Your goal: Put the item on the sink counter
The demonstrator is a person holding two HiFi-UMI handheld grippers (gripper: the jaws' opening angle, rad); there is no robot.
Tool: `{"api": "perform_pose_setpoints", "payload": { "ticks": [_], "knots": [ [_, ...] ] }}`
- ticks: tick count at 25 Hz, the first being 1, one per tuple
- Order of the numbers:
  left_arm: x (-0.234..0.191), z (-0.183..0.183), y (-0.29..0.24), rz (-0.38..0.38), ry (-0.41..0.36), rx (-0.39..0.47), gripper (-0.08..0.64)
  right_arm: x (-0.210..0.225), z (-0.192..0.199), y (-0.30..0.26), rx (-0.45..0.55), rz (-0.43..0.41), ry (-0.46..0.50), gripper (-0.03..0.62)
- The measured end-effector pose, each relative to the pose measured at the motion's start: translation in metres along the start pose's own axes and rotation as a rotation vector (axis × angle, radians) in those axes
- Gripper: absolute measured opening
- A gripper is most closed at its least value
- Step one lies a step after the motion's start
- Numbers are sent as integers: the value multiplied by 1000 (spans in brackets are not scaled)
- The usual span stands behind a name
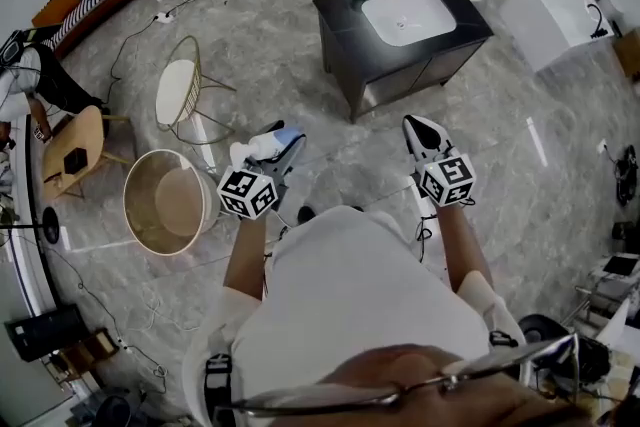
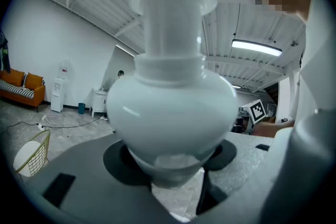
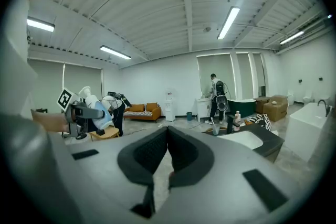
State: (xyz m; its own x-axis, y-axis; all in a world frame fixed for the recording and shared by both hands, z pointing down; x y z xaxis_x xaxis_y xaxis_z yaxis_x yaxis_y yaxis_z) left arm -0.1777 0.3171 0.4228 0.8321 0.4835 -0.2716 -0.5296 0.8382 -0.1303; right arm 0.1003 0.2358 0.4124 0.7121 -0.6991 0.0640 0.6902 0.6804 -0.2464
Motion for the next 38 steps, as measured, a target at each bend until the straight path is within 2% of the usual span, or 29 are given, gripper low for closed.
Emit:
{"api": "perform_pose_setpoints", "payload": {
  "ticks": [5,17,22,27,32,38],
  "knots": [
    [10,0,-5,-8,-7,-3,247,9,0,5,-1,3,-11,5],
    [52,14,-27,-58,13,-12,247,38,18,21,-8,-55,-66,5],
    [57,20,-32,-92,38,-10,247,42,26,26,-7,-90,-79,5],
    [64,20,-41,-93,36,-14,247,51,34,29,-19,-97,-84,5],
    [60,19,-54,-73,41,-25,247,56,35,24,-24,-87,-93,5],
    [32,25,-75,-36,48,-26,247,64,41,2,-43,-39,-93,5]
  ]
}}
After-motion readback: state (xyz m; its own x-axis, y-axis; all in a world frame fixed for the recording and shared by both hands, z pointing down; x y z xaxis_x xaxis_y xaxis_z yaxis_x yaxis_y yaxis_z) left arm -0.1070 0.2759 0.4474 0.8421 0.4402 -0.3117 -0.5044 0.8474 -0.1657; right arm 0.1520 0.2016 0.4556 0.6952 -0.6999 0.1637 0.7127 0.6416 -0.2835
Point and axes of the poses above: the fingertips, and each gripper's own axes: y backward along the fingers, x to its right, z out of its underside, the point moved 4 cm from there along y, backward along the fingers, and after that the axes turned 3 degrees about z, right-handed, at the moved point
